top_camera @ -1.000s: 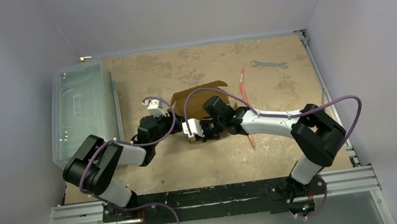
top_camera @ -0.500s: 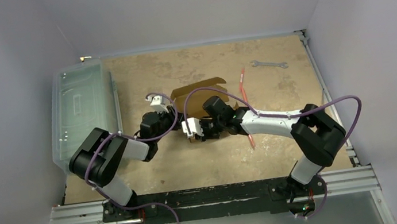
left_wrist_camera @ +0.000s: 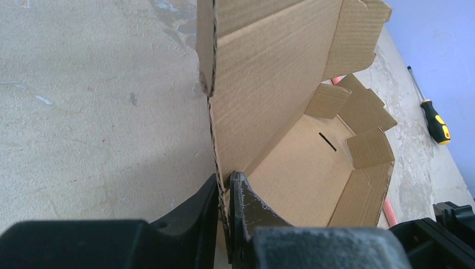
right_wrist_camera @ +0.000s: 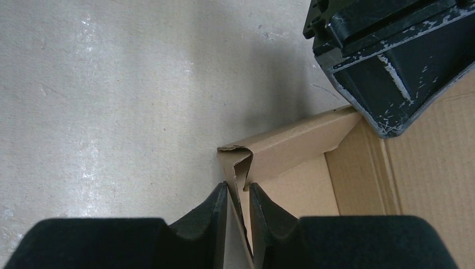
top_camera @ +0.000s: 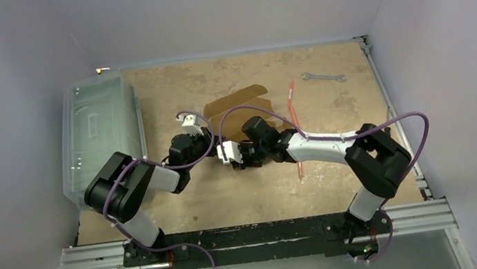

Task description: Fold the paper box

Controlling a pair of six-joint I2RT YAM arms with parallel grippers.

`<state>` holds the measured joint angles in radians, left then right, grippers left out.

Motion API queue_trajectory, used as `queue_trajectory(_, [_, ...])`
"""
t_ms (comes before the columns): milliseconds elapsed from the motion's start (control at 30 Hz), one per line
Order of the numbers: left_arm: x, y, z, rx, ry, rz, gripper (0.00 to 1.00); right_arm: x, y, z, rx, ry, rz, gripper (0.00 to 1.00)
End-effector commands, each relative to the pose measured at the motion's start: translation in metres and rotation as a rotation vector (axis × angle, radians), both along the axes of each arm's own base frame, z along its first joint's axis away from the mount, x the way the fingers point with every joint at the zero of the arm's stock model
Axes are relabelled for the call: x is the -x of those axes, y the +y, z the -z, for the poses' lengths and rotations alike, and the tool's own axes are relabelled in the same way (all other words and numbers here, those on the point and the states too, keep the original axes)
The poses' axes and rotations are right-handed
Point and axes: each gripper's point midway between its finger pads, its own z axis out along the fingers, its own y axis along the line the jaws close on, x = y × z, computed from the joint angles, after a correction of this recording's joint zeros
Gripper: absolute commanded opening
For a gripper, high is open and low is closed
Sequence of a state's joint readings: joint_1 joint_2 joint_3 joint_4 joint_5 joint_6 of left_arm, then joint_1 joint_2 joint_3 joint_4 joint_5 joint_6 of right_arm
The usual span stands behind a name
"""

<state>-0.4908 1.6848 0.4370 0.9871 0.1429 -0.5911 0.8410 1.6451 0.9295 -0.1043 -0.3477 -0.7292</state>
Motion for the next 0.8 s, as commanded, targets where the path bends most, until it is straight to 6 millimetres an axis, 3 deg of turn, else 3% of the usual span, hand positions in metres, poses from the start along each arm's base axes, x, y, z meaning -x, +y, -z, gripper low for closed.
queue_trajectory(0, [-0.002,0.0,-0.012,0.007,-0.051,0.014,0.03,-0.011,0.015,-0.023,-0.06,-0.037,0.016,0.24])
queue_trajectory(200, [0.002,-0.003,-0.016,-0.019,-0.082,0.044,0.0,-0.012,0.019,-0.026,-0.078,-0.024,0.038,0.19])
queue_trajectory(367, [0.008,-0.013,-0.017,-0.07,-0.11,0.074,0.0,-0.015,0.021,-0.025,-0.084,-0.016,0.062,0.06])
queue_trajectory(533, [0.012,-0.019,-0.016,-0.127,-0.117,0.081,0.0,-0.021,0.022,-0.027,-0.095,-0.022,0.106,0.0])
queue_trajectory(633, [0.012,-0.016,-0.015,-0.146,-0.119,0.07,0.0,-0.026,0.02,-0.028,-0.097,-0.037,0.142,0.01])
queue_trajectory(767, [0.01,-0.011,-0.014,-0.163,-0.108,0.046,0.0,-0.027,0.018,-0.028,-0.092,-0.044,0.141,0.2])
